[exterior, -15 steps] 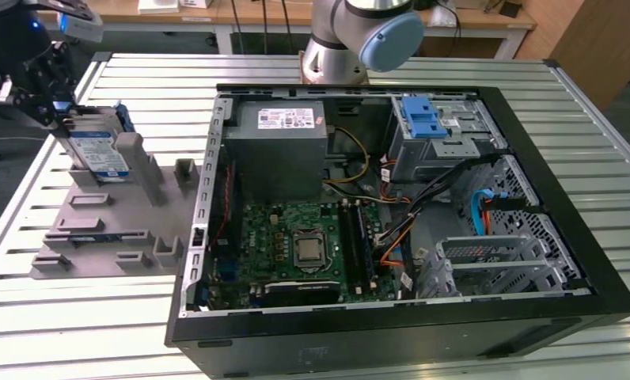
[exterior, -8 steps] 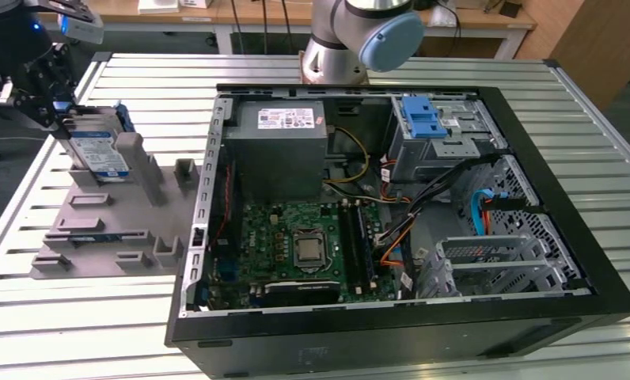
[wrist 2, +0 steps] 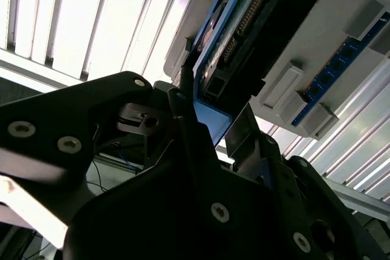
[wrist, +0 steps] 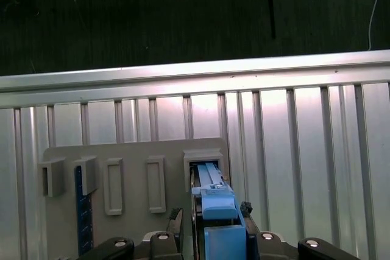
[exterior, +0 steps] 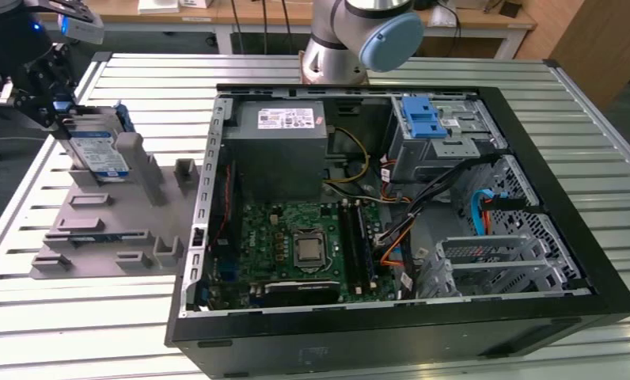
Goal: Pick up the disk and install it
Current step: 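Pick up the disk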
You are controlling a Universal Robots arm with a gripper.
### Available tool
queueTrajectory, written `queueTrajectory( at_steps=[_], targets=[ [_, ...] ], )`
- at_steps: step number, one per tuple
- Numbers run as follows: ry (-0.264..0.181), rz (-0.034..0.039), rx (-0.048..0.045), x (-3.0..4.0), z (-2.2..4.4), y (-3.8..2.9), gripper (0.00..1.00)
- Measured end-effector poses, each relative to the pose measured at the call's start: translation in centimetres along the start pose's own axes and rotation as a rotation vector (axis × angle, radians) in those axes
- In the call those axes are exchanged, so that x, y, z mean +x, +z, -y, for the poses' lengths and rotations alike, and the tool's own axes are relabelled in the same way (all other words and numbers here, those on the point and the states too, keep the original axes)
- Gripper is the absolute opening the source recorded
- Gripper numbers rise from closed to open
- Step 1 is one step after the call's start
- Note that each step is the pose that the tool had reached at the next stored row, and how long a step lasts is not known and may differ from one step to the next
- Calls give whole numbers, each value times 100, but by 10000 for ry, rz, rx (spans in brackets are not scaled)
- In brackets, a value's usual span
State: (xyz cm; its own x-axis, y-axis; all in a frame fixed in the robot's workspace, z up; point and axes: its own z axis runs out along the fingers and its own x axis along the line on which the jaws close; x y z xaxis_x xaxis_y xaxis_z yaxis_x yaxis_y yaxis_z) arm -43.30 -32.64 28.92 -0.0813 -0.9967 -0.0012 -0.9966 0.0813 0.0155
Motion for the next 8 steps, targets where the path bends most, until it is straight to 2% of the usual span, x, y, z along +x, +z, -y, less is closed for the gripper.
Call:
queueTrajectory(
  at_steps=[5,6,8],
  targets=[
    [0,0,1,0,0,0,45],
    [0,0,1,0,0,0,38],
    [0,0,1,0,0,0,38]
  ],
)
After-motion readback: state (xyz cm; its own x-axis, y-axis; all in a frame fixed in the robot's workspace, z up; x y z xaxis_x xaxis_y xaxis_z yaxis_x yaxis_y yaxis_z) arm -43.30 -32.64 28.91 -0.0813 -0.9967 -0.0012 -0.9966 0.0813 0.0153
